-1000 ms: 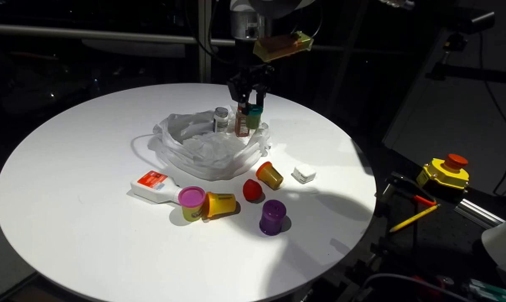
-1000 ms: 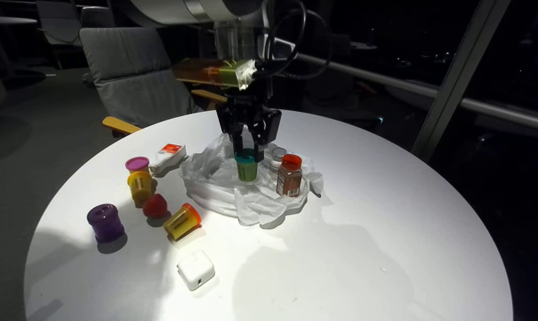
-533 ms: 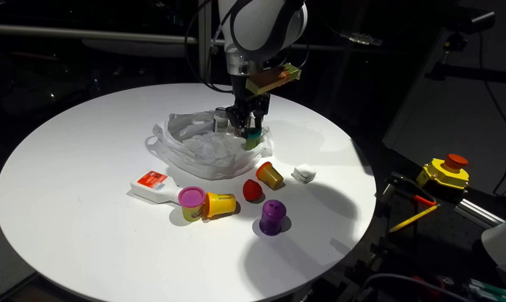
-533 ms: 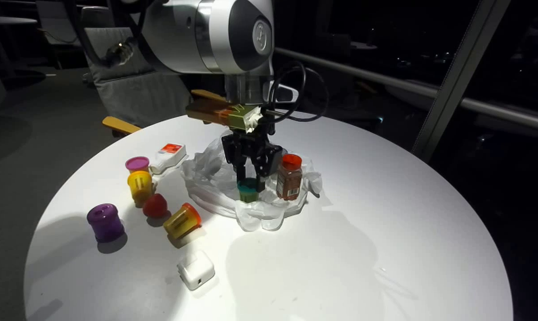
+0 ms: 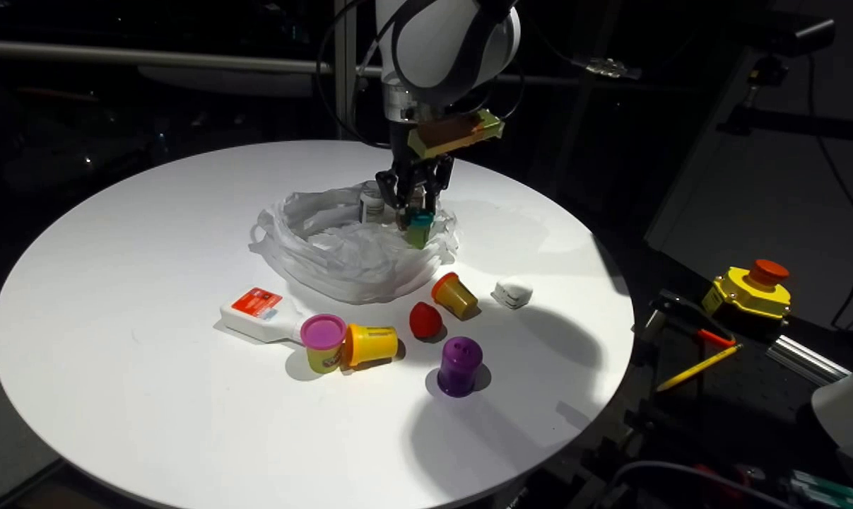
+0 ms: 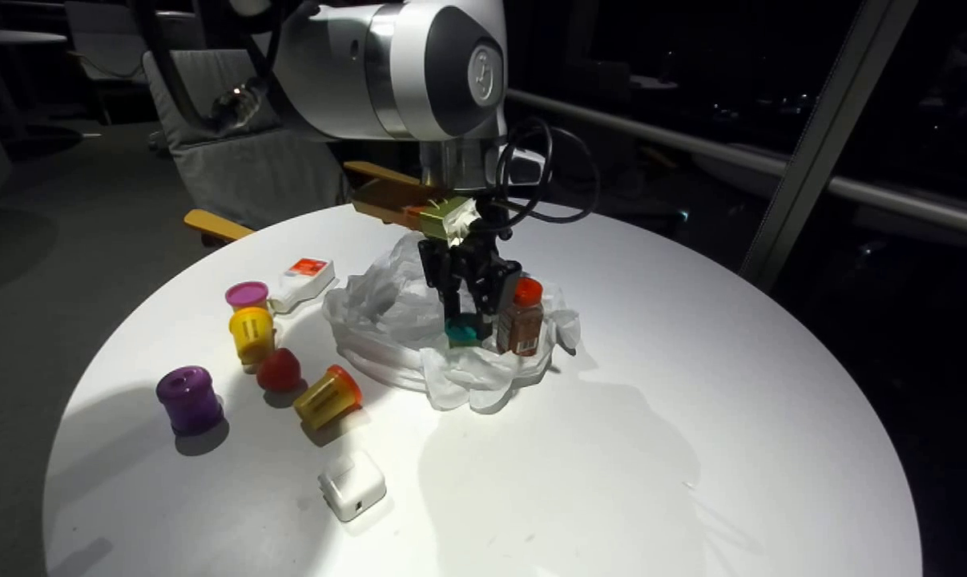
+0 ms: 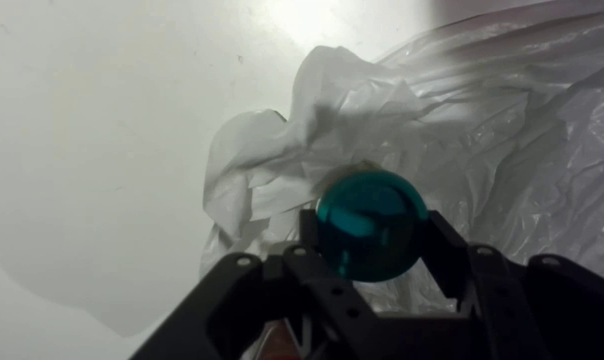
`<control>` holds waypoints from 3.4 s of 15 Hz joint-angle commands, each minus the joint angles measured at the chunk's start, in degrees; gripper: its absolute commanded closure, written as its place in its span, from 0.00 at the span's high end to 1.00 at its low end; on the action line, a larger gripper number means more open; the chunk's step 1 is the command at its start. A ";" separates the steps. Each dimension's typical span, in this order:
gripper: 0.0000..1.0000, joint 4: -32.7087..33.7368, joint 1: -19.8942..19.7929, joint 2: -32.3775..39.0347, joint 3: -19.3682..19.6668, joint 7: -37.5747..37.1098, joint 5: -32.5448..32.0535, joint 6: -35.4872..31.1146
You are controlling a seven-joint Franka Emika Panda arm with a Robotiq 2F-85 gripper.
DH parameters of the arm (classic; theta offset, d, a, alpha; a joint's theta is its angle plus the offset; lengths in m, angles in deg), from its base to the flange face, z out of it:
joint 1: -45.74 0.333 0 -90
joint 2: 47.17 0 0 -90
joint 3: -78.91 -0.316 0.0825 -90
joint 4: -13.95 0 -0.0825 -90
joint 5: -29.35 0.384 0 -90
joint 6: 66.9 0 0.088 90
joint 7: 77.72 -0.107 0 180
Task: Put all the objects on the table into the plastic bag.
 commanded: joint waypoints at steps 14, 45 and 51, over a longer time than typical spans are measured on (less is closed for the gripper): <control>1.00 -23.90 7.81 -23.75 -0.07 -2.92 -4.12 -0.42; 0.58 -21.61 3.18 -5.89 -5.09 10.32 1.16 -9.39; 0.19 -24.69 4.53 -11.27 -2.22 7.95 -0.36 -9.35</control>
